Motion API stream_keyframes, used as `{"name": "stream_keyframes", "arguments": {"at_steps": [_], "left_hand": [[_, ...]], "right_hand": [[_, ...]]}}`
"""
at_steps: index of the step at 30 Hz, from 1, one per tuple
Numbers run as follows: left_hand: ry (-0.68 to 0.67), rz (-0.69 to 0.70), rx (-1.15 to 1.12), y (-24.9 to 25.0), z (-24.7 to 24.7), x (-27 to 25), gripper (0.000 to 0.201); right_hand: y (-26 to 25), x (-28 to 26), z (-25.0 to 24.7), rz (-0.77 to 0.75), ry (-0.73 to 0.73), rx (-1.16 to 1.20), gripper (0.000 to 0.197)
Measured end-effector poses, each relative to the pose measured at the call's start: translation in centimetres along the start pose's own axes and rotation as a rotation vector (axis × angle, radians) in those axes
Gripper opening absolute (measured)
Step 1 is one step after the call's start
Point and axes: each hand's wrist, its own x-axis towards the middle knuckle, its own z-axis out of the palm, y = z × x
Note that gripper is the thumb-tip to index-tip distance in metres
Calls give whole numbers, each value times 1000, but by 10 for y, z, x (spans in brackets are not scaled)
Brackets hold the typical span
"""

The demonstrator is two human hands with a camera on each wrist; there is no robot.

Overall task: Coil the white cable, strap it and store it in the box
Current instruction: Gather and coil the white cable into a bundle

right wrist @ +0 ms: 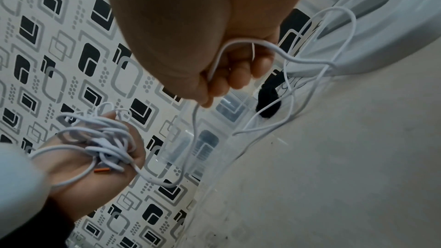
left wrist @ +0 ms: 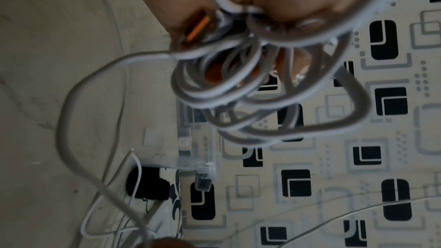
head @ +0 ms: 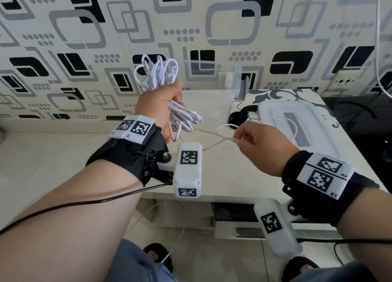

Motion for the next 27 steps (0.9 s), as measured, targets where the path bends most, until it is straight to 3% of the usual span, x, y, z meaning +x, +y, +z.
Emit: {"name": "stream_keyframes", "arguments": {"at_steps": [3,8,19,23,27], "left_hand": [[-62,-45,84,-2,2,-2,29],[-161,-89,222,-9,6,-8,28],[-284,-98,495,-24,16,-22,20],[-321,-112,506,-28,25,-29,25],[-370,-103,514,-29,26,-32,47]], "right_hand": [[-1,1,-3,-27,65,52,10],[-5,0,-9,-32,194,124,9],[-10,-1,-10,-7,279,224,10],[-13,0,-9,-31,280,236,11],[-12,-1,-9,-27,277,267,10]]}}
